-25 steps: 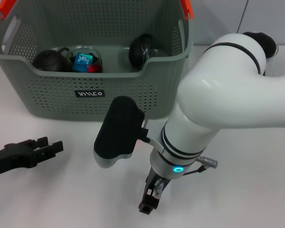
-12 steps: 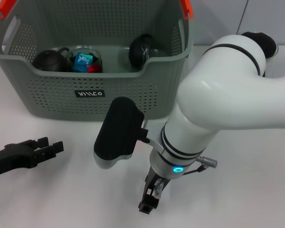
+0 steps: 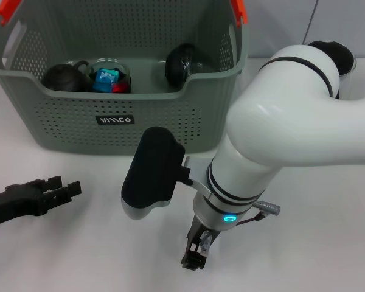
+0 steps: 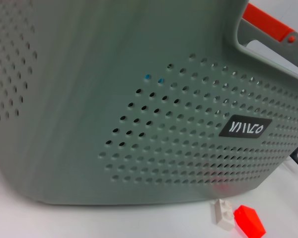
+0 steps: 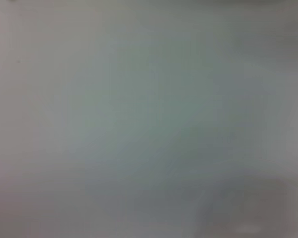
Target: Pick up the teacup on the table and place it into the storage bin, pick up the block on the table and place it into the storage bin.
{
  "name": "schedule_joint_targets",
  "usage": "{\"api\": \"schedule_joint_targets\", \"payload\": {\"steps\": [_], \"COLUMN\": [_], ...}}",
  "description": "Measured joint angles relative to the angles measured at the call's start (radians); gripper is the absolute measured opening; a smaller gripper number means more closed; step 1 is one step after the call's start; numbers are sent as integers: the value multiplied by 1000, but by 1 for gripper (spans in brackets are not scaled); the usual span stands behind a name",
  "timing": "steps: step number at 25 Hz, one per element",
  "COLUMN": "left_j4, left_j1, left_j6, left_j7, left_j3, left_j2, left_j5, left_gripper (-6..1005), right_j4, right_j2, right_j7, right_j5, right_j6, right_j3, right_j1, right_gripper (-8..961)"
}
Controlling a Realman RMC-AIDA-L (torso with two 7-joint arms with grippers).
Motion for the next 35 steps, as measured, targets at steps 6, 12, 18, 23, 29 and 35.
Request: {"api": "schedule_joint_targets", "payload": {"steps": [6,12,18,23,29,35], "left_j4": [0,0,0,0,0,0], "left_j1": [0,4,5,2,2,1], "left_j6": [0,0,0,0,0,0], "left_j7": [0,0,0,0,0,0], "left_j3": [0,-3,-6,-5,-5,-6], "left_j2": [0,1,2,3,3,3], "left_j5": [0,0,0,0,0,0], "left_gripper": [636,636,636,636,636,636], "right_j4": [-51,-206,-372,-472,-471,-467], "right_j2": [-7,-21,-24,-25,-26,-25], "right_j7": [2,-49,-140,-243,-371,-466], "right_j5": [0,-49,-69,13,206,314], "right_j6": [-16,-148,-275,-304,-318,-253], "right_j3": [17,221,501,704,869,980], "right_j1": [-12,-97,-241,-324,-338,-336], "right_gripper": [460,437,438,438,439,440]}}
